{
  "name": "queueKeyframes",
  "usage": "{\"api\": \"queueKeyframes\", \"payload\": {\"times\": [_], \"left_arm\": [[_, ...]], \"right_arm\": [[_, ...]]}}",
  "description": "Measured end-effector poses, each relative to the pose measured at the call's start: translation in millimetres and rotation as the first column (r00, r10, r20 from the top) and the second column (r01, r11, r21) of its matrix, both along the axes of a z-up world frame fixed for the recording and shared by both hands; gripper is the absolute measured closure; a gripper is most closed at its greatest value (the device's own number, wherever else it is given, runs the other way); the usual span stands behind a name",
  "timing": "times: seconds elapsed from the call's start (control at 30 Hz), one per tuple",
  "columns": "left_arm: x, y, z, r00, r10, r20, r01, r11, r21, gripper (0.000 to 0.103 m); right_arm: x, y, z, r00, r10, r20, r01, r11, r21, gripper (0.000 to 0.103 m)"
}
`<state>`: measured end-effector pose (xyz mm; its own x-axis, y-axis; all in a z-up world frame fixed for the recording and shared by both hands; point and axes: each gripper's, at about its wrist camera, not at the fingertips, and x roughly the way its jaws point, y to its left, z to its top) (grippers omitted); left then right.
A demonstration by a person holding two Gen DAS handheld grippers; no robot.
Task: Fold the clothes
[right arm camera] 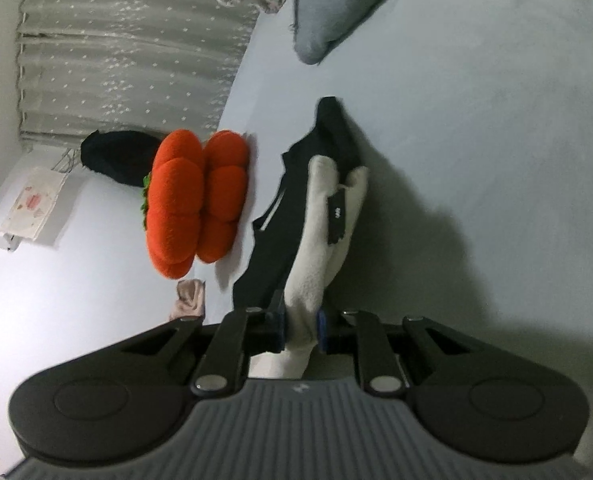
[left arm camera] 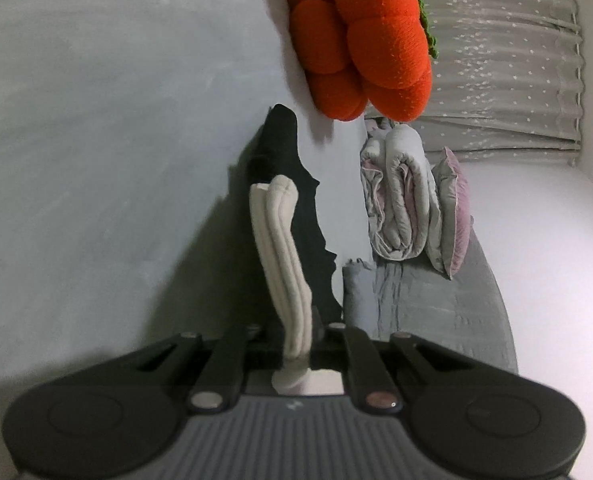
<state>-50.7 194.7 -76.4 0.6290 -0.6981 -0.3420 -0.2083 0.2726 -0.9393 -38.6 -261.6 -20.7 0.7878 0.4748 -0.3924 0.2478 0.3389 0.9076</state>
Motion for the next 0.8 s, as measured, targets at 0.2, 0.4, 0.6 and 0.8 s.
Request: {"api": "queueKeyframes", "payload": {"times": [0.2,0.4,0.6,0.8], "left_arm": [[7.6,0.0,-2.8,0.999,0.015,-0.037,-0.016,0.999,-0.049,0.094],[32.4,-8.8,4.1,0.995,0.057,-0.087,-0.068,0.989,-0.130,0.094],[68.6,-11.7,21.6,0.987,0.110,-0.119,-0.128,0.980,-0.154,0.094],[107.0,-18.1,26.8,0.983,0.143,-0.119,-0.161,0.974,-0.157,0.094]], "right_arm": [[5.8,1.5,1.4,1.000,-0.028,-0.010,0.028,0.998,0.057,0.085],[27.3,-1.9,0.0,0.997,-0.071,-0.040,0.075,0.991,0.115,0.085],[56.1,-7.9,17.6,0.994,-0.108,-0.033,0.112,0.985,0.135,0.085],[94.9,-14.2,20.5,0.992,-0.128,-0.018,0.130,0.983,0.129,0.085]]}}
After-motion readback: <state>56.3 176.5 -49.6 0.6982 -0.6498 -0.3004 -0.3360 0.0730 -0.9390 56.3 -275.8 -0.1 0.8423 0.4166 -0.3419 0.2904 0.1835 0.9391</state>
